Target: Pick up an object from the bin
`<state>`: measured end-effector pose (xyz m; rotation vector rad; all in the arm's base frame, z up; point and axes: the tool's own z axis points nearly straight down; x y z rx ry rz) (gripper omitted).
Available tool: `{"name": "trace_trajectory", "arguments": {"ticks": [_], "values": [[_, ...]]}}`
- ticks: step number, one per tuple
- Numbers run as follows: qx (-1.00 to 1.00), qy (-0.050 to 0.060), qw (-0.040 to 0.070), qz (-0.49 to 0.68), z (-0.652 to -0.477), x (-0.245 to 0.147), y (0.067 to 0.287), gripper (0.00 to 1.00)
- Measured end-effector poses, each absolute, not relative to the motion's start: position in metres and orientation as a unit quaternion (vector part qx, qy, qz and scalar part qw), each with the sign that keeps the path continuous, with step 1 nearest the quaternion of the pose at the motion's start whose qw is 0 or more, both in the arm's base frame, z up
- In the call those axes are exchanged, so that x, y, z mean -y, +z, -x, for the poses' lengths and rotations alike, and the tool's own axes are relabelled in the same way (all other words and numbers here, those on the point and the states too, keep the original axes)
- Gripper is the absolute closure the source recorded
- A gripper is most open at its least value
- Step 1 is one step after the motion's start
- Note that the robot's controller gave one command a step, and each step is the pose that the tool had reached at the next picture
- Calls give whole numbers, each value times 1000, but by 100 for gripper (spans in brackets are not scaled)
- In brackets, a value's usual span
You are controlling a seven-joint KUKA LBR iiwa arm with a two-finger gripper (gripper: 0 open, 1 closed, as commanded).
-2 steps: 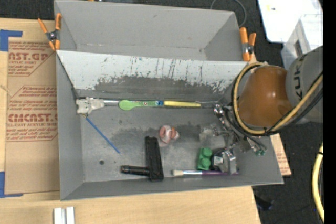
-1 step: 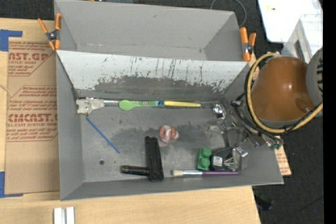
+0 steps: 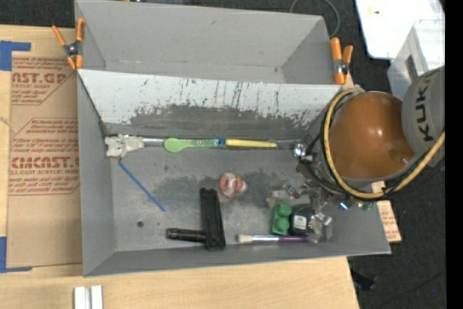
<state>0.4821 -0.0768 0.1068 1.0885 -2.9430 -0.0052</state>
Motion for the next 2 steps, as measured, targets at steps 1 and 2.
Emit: {"name": "trace_trajectory", "arguments": {"ticks": [1, 2], "values": [[938, 1, -2, -345, -497, 78, 70, 0], [853, -1, -5, -522, -488, 61, 71, 100]]}}
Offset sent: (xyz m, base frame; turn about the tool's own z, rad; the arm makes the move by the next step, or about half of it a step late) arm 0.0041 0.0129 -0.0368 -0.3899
